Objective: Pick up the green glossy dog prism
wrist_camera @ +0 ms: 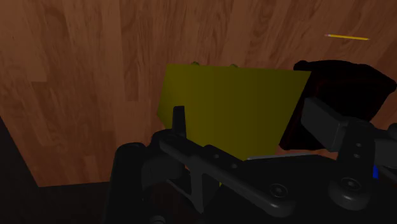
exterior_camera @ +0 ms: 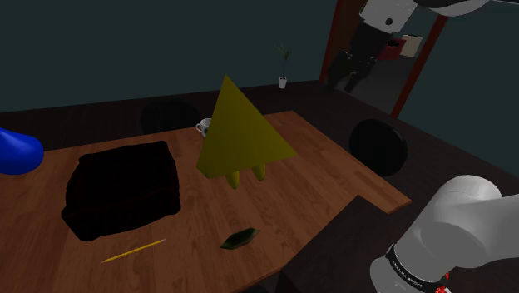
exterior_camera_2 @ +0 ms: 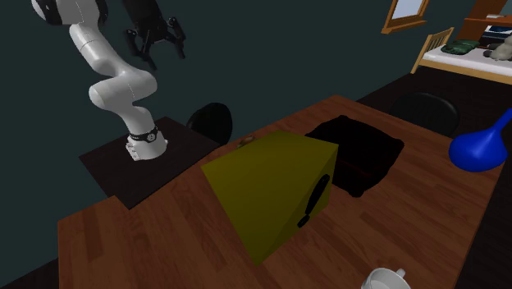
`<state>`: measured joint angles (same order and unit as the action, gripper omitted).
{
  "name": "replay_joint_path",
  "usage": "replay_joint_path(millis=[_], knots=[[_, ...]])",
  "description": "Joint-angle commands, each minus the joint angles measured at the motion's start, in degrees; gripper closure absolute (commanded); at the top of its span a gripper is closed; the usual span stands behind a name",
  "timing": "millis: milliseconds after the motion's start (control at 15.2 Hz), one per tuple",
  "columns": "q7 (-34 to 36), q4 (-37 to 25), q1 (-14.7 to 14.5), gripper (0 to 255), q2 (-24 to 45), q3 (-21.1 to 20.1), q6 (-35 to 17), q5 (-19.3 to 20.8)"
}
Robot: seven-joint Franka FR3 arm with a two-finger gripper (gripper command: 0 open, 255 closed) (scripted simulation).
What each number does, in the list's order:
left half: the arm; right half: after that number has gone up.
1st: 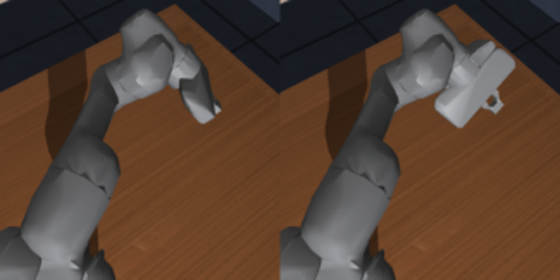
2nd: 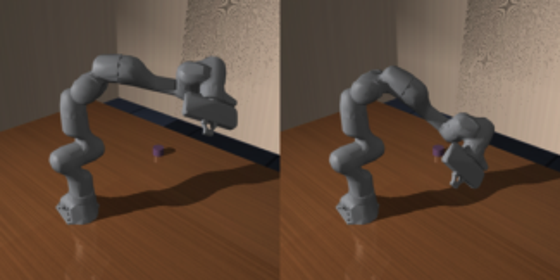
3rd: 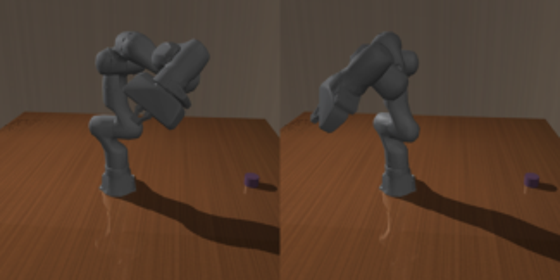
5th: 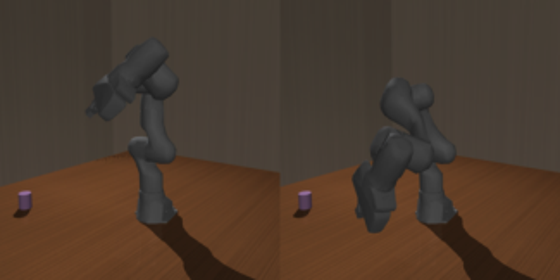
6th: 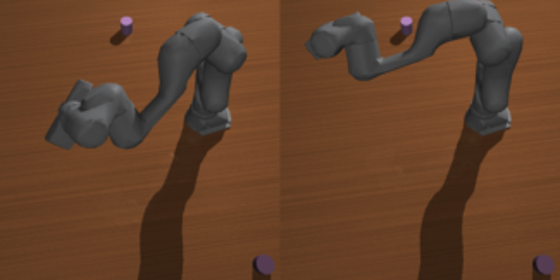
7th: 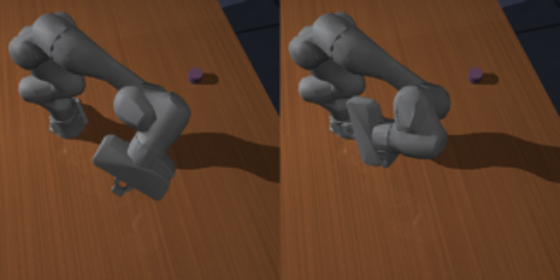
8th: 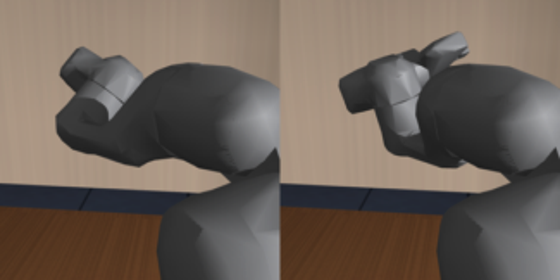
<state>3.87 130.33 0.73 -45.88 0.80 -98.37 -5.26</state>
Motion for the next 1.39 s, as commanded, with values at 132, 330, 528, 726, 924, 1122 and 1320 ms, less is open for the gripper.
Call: replay_joint_path(millis=[132,330,528,726,924,1122,1320], knots=[[-2.7,1.4,-1.6,0,2.1,-0.3,-2.7,-0.2],[-6.6,3.2,-4.0,0,5.6,-0.9,-6.7,-0.5],[-10.6,4.6,-6.3,0,9.2,-1.5,-10.6,-0.7],[-14.5,5.8,-8.6,0,13.1,-2.2,-14.4,-0.9],[-18.3,6.7,-10.8,0,17.2,-3.0,-18.2,-1.1],[-22.1,7.5,-12.9,0,21.4,-3.9,-21.8,-1.2],[-25.8,8.0,-14.8,0,25.7,-4.9,-25.3,-1.2]])
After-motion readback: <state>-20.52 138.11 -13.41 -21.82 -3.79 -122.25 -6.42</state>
